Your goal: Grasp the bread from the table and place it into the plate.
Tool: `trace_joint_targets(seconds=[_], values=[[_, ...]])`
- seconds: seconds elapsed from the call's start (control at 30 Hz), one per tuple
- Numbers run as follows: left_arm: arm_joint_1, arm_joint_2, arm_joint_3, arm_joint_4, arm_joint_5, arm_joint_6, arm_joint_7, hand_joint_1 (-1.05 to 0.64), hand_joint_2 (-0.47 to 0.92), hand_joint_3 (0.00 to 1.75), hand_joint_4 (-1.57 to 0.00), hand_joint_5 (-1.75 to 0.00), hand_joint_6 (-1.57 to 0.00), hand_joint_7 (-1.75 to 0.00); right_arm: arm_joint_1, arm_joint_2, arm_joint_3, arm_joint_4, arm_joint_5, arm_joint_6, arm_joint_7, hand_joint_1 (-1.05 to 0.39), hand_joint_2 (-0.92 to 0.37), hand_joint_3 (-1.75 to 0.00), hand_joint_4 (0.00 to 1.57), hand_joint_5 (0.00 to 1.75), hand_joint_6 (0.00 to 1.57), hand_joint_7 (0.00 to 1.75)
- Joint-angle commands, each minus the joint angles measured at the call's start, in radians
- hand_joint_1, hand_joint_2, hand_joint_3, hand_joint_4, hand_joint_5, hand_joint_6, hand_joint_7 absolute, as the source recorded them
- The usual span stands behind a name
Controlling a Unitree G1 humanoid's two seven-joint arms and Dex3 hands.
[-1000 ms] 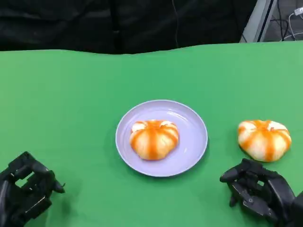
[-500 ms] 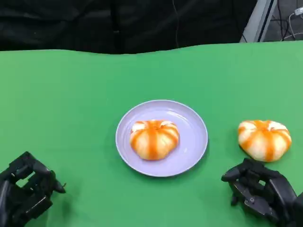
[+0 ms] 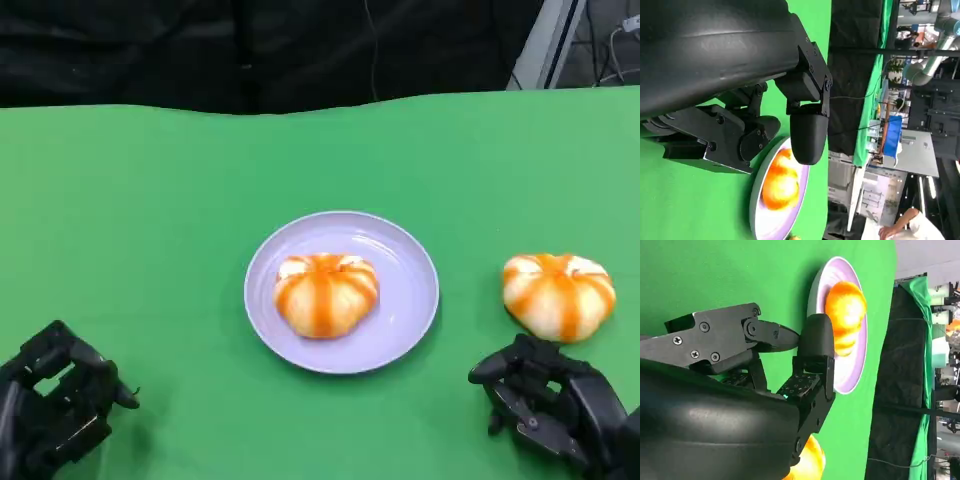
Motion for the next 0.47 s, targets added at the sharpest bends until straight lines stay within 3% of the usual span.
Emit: trace_joint_targets(seconds=[0.03, 0.47], values=[[0.0, 0.008, 0.0, -0.002, 0.014, -0.024, 0.018, 0.09, 0.79, 0.83, -0.81, -1.71, -0.79, -1.44, 0.003, -0.02, -0.008, 0.005, 0.003, 0.012, -0.004, -0.26, -0.92, -0.45, 0.65, 1.75, 0.73, 1.11], [-0.001, 0.007, -0.005, 0.007, 0.004, -0.01, -0.004, 0.08, 0.79, 0.84, -0.79, -1.72, -0.77, -1.45, 0.008, -0.019, -0.014, -0.006, 0.013, 0.016, 0.006, -0.25, -0.92, -0.46, 0.64, 1.75, 0.73, 1.11]])
